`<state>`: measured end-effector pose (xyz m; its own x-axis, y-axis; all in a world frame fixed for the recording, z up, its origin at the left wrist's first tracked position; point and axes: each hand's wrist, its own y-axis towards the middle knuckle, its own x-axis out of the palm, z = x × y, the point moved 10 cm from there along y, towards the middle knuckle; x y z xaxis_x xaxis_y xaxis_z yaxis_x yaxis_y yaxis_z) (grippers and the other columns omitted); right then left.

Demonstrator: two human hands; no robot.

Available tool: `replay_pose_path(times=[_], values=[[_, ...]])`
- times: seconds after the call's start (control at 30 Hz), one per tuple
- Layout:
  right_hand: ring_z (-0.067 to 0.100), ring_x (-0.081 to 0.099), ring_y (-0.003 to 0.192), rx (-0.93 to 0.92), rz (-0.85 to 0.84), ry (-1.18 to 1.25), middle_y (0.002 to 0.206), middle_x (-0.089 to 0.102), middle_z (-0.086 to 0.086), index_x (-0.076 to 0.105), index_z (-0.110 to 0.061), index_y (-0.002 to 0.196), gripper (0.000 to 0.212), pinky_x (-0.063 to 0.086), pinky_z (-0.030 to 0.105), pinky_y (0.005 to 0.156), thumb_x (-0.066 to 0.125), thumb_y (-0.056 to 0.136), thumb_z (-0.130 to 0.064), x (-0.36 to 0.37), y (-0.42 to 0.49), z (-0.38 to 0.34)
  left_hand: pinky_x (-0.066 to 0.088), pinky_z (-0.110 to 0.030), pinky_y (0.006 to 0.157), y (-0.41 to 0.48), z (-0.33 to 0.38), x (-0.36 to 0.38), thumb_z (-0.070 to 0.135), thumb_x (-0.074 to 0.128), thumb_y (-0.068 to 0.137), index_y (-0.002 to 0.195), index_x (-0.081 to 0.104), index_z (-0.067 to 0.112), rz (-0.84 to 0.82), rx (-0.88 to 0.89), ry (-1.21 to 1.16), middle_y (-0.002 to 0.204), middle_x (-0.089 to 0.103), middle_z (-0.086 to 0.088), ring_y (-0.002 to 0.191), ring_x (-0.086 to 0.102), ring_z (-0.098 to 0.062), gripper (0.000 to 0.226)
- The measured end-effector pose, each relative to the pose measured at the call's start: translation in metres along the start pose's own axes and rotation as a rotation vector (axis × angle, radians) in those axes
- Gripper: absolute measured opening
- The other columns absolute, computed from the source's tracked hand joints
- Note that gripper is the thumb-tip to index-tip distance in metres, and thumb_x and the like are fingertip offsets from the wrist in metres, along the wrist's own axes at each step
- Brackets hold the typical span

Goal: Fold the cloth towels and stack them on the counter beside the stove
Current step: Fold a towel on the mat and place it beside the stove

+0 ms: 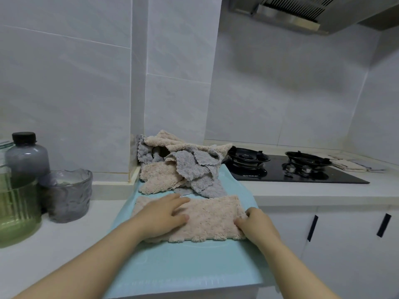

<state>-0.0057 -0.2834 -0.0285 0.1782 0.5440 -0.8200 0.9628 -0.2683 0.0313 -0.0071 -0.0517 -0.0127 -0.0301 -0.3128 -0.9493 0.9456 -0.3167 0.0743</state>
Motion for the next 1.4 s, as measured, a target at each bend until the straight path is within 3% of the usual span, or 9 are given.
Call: replay_pose_path(times=[0.2,0.43,0.57,0.63,0.73,0.87,1.17,1.3,1.4], values=[[0.021,0.056,0.065,-0.086,0.124,0.352,0.071,0.062,0.003,0.057,-0.013,0.08,0.007,0.041,0.029,0.059,0.05,0.081,-0.015,-0.009,-0.001,-0.045,0.008,-0.035,0.117,-0.027,-0.06,0.007,0.058,0.031,0.093,0.144,0.022,0.043,0.0,-0.085,0.112,0.157,0.012,0.011,0.146,0.003,-0.01,0.054],[0.015,0.047,0.065,-0.35,0.078,0.493,0.07,0.054,-0.001,0.058,-0.006,0.086,0.011,0.033,0.029,0.057,0.052,0.085,-0.015,0.004,-0.029,-0.146,0.031,-0.027,0.104,-0.035,-0.09,-0.017,0.041,0.042,0.096,0.147,0.016,0.035,0.342,-0.189,-0.597,0.142,0.044,0.009,0.13,0.042,-0.014,0.057],[0.016,0.054,0.06,-0.406,-0.222,0.585,0.064,0.059,0.003,0.057,-0.012,0.083,0.01,0.043,0.028,0.058,0.055,0.088,-0.021,0.055,-0.051,-0.188,0.035,-0.03,0.097,-0.042,-0.107,-0.022,0.045,0.035,0.097,0.145,0.014,0.041,0.443,-0.284,-0.895,0.117,0.063,-0.003,0.121,0.051,-0.022,0.053],[0.014,0.057,0.059,-0.41,-0.397,0.683,0.062,0.056,0.0,0.061,-0.012,0.088,0.018,0.05,0.029,0.057,0.057,0.092,-0.029,0.075,-0.061,-0.197,0.034,-0.031,0.102,-0.043,-0.107,-0.022,0.049,0.032,0.095,0.142,0.021,0.046,0.426,-0.29,-0.895,0.126,0.059,-0.007,0.123,0.05,-0.024,0.048],[0.009,0.058,0.055,-0.411,-0.242,0.734,0.065,0.056,-0.004,0.063,-0.015,0.087,0.019,0.049,0.023,0.05,0.055,0.093,-0.03,0.058,-0.053,-0.184,0.032,-0.028,0.105,-0.041,-0.099,-0.018,0.054,0.036,0.093,0.131,0.042,0.049,0.359,-0.239,-0.893,0.134,0.051,0.008,0.125,0.046,-0.014,0.039],[0.014,0.053,0.062,-0.411,0.07,0.546,0.068,0.058,-0.008,0.057,-0.021,0.074,0.017,0.041,0.028,0.058,0.053,0.091,-0.021,0.034,-0.037,-0.146,0.04,-0.013,0.081,-0.042,-0.094,-0.023,0.034,0.058,0.089,0.095,0.068,0.035,0.363,-0.223,-0.78,0.104,0.065,0.017,0.101,0.057,-0.004,0.011],[0.011,0.054,0.08,-0.427,-0.043,0.461,0.091,0.062,-0.008,0.063,-0.029,0.097,0.012,0.042,0.024,0.075,0.059,0.086,-0.027,0.07,-0.03,-0.118,0.041,-0.018,0.062,-0.058,-0.107,-0.035,0.019,0.07,0.079,0.068,0.071,0.021,0.559,-0.317,-0.733,0.072,0.068,0.007,0.069,0.058,-0.005,0.011],[0.01,0.051,0.105,-0.492,-0.002,0.354,0.108,0.058,-0.012,0.062,-0.028,0.109,0.023,0.038,0.024,0.088,0.058,0.086,-0.029,0.067,-0.033,-0.124,0.04,-0.023,0.072,-0.056,-0.107,-0.039,0.014,0.067,0.075,0.07,0.063,0.029,0.584,-0.329,-0.51,0.086,0.06,0.007,0.09,0.054,-0.015,0.017],[0.006,0.028,0.133,-0.625,0.043,0.243,0.14,0.037,-0.019,0.05,-0.033,0.131,0.052,0.022,0.028,0.108,0.044,0.083,-0.051,0.059,-0.046,-0.137,0.026,-0.024,0.096,-0.052,-0.093,-0.041,0.049,0.053,0.07,0.108,0.055,0.037,0.521,-0.206,-0.47,0.121,0.042,0.015,0.12,0.031,-0.006,0.039]])
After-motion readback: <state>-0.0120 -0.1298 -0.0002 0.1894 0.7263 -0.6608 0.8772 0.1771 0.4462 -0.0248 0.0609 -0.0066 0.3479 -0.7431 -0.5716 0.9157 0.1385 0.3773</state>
